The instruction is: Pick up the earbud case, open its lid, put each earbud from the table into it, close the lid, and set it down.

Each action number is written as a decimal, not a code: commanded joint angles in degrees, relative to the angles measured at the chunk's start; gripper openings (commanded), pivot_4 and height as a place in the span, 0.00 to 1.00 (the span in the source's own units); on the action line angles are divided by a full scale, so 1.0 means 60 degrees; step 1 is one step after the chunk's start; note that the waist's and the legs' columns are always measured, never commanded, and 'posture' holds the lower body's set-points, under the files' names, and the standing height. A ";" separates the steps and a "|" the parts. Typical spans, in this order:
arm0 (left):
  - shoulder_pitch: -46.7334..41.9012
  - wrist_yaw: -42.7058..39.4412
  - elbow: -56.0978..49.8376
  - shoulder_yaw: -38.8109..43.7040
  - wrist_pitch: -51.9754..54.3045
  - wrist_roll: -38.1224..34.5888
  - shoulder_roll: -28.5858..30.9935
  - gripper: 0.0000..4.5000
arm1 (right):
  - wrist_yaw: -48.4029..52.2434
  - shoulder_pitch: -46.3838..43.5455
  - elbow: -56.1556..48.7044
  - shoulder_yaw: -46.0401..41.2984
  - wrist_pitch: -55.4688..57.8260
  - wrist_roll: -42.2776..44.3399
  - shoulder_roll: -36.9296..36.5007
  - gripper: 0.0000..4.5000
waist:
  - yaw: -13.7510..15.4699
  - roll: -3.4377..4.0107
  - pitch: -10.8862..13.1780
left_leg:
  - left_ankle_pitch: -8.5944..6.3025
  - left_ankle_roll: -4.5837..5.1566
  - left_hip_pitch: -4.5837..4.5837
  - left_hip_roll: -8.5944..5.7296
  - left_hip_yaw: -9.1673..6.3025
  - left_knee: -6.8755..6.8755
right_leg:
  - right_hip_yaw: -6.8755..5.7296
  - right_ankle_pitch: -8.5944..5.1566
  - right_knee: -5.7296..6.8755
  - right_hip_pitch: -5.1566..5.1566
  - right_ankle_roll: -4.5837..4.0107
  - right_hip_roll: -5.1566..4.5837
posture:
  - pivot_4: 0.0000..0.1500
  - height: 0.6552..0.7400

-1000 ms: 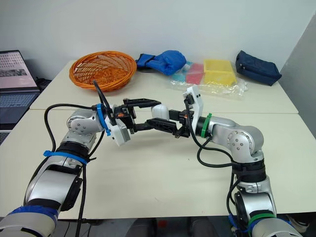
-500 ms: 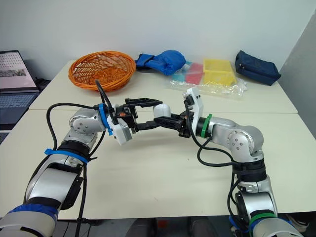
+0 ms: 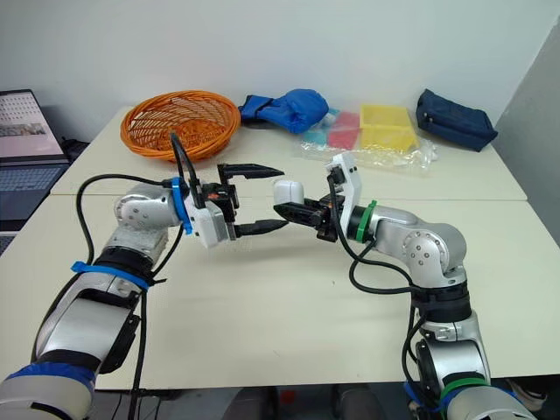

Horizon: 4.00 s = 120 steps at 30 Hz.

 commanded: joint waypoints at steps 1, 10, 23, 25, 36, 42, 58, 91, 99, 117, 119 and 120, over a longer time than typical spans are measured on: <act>-0.0530 -0.1584 -0.1231 0.0188 0.2812 -0.0923 0.0655 1.00 | 0.0132 0.0249 -0.0214 0.0706 -0.1350 -0.1373 -0.0610 0.20 | -0.0006 0.0000 0.0000 | 0.0000 0.0000 -0.0001 0.0000 0.0000 0.0001 | -0.0001 0.0000 -0.0001 -0.0001 0.0000 0.0001 | 1.00 1.00; -0.2765 -0.3912 -0.2944 -0.1009 1.0853 0.0349 0.1264 1.00 | 0.0379 0.0199 0.0339 0.2967 -0.3441 -0.4117 -0.0763 0.20 | -0.0016 0.0010 0.0006 | 0.0000 0.0000 -0.0016 0.0000 -0.0012 0.0002 | 0.0002 -0.0009 0.0000 -0.0020 -0.0002 0.0029 | 1.00 1.00; -0.3708 -0.4054 -0.0867 -0.2317 1.0074 0.1612 0.0515 0.81 | 0.0563 -0.0041 0.0354 0.3241 -0.3689 -0.5092 -0.0260 0.20 | 0.0008 0.0014 0.0009 | 0.0000 0.0000 -0.0034 0.0014 -0.0016 0.0001 | -0.0001 -0.0024 0.0010 -0.0048 -0.0030 0.0041 | 1.00 1.00; -0.3751 -0.4054 -0.0581 -0.2165 0.9769 0.1787 0.0261 0.67 | 0.0588 0.0006 0.0212 0.3213 -0.3586 -0.5118 -0.0226 0.20 | 0.0010 0.0014 0.0009 | 0.0000 0.0000 -0.0057 0.0012 -0.0016 0.0006 | -0.0001 -0.0023 0.0012 -0.0070 -0.0030 0.0038 | 1.00 1.00; -0.4004 -0.4054 0.0177 -0.1998 0.9144 0.2246 -0.0301 0.67 | 0.0556 0.0176 -0.0219 0.3248 -0.3312 -0.5295 -0.0186 0.20 | -0.0002 0.0014 0.0009 | 0.0000 0.0000 -0.0089 0.0012 -0.0010 0.0003 | 0.0009 -0.0021 0.0022 -0.0121 -0.0032 0.0040 | 1.00 1.00; -0.4037 -0.4054 0.0240 -0.2022 0.9115 0.2191 -0.0326 0.67 | 0.0598 0.0208 -0.0256 0.3259 -0.3267 -0.5389 -0.0188 0.20 | 0.0000 0.0014 0.0009 | 0.0000 0.0000 -0.0089 0.0012 -0.0010 0.0005 | 0.0009 -0.0021 0.0026 -0.0121 -0.0032 0.0040 | 1.00 1.00; -0.3709 -0.4054 -0.0590 -0.2247 0.9526 0.1839 -0.0046 0.17 | 0.0660 0.0043 -0.0116 0.3121 -0.3300 -0.5578 -0.0049 0.20 | 0.0001 0.0014 0.0009 | 0.0001 0.0000 -0.0088 0.0012 -0.0012 0.0008 | 0.0008 -0.0016 0.0033 -0.0121 -0.0041 0.0041 | 1.00 1.00; 0.2864 0.0438 -0.5503 0.3823 1.3229 -0.2286 -0.2379 0.17 | 0.3055 0.0671 -0.2059 0.0343 -0.3072 -0.2499 -0.2366 1.00 | 0.0015 0.0016 0.0002 | 0.0004 -0.0004 -0.0059 0.0002 -0.0027 0.0063 | 0.0014 0.0007 0.0131 -0.0098 -0.0076 0.0015 | 1.00 1.00; 0.4691 0.0377 -0.6291 0.3476 1.0805 -0.1858 -0.3116 0.17 | 0.4251 0.0130 -0.0855 0.1170 -0.4339 -0.3089 -0.2865 1.00 | 0.0007 0.0016 0.0002 | 0.0002 -0.0003 0.0076 0.0003 -0.0012 0.0142 | 0.0018 -0.0013 0.0157 0.0048 -0.0031 0.0017 | 1.00 1.00; 0.4745 0.0176 -0.6340 0.3065 1.0136 -0.2043 -0.3175 0.17 | 0.4066 -0.0723 0.0261 0.1528 -0.4325 -0.3743 -0.2655 1.00 | 0.0012 0.0016 0.0003 | 0.0004 0.0002 0.0062 0.0009 -0.0003 0.0139 | 0.0031 0.0008 0.0135 0.0036 -0.0027 0.0027 | 1.00 1.00; 0.4690 0.0149 -0.6239 0.3070 1.0119 -0.2035 -0.3189 0.17 | 0.3940 -0.0792 0.0259 0.1457 -0.4177 -0.3712 -0.2618 1.00 | 0.0013 0.0016 0.0003 | 0.0004 0.0002 0.0062 0.0010 -0.0003 0.0139 | 0.0030 0.0008 0.0135 0.0036 -0.0028 0.0026 | 1.00 1.00; 0.4661 0.0145 -0.6184 0.3071 1.0107 -0.2032 -0.3199 0.17 | 0.3889 -0.0823 0.0245 0.1396 -0.4047 -0.3647 -0.2586 1.00 | 0.0012 0.0016 0.0003 | 0.0004 0.0002 0.0062 0.0011 -0.0005 0.0139 | 0.0028 0.0008 0.0135 0.0036 -0.0028 0.0026 | 1.00 1.00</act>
